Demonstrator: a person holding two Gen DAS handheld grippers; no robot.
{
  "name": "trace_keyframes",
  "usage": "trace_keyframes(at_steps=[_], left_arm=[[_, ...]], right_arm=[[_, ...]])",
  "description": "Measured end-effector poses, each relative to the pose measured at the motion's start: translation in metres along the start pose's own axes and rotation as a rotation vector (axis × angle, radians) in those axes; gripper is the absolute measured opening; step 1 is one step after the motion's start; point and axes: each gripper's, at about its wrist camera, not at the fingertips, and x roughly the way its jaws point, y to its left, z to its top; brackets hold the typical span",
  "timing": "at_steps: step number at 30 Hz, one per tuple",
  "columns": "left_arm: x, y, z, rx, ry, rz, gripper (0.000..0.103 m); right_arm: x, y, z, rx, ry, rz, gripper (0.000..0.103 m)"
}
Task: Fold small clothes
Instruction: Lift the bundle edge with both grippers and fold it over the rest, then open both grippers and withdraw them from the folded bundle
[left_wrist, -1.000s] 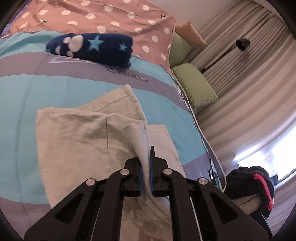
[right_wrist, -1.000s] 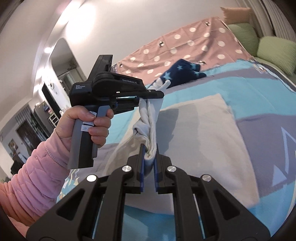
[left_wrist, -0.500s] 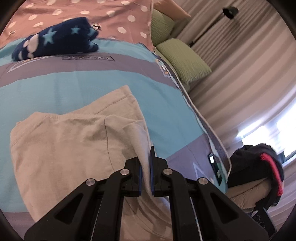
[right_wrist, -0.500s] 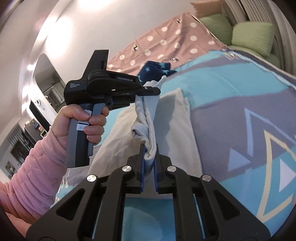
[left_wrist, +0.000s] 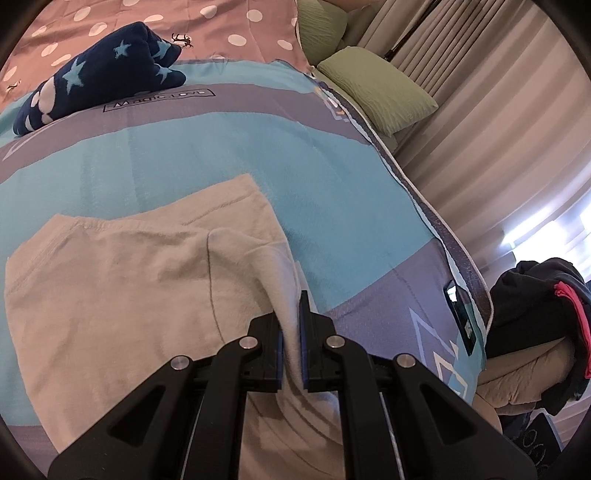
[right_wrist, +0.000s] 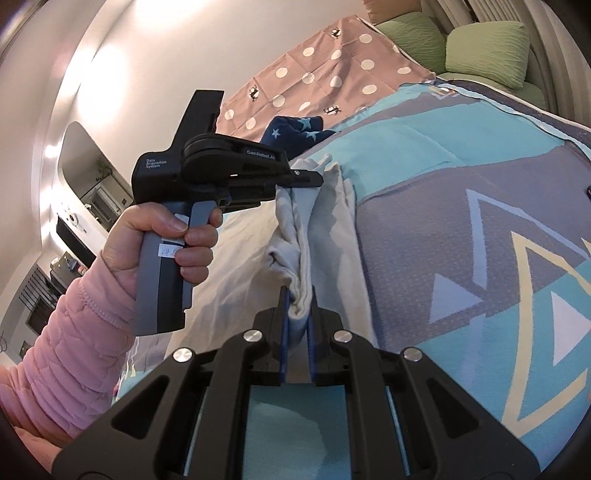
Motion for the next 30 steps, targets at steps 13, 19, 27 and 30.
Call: trace_keyframes(at_steps=[13,19,27,30], left_arm=[[0.024,-0.009,0.0,-0.03,-0.009,-0.02,0.03],[0.002,-0.022,-0.009,0.044,-0.054,0.001,0.047],[-0.066,-0.014,-0.056,0.201,-0.155,0.153,0.073],[-0.095,0.014,-0.078,0.139,-0.196,0.199,0.074]], right_arm=[[-0.003,-0.032,-0.014,0.109,0.054,-0.097,0.025],[-0.023,-0.038,-0.011,0.103,0.018,-0.125,0.025],[-0.01,-0.003,0.014,-0.023,0.037,0.013,0.021],[0.003,0.013,0.021,-0.069,0.06,0.054,0.021]])
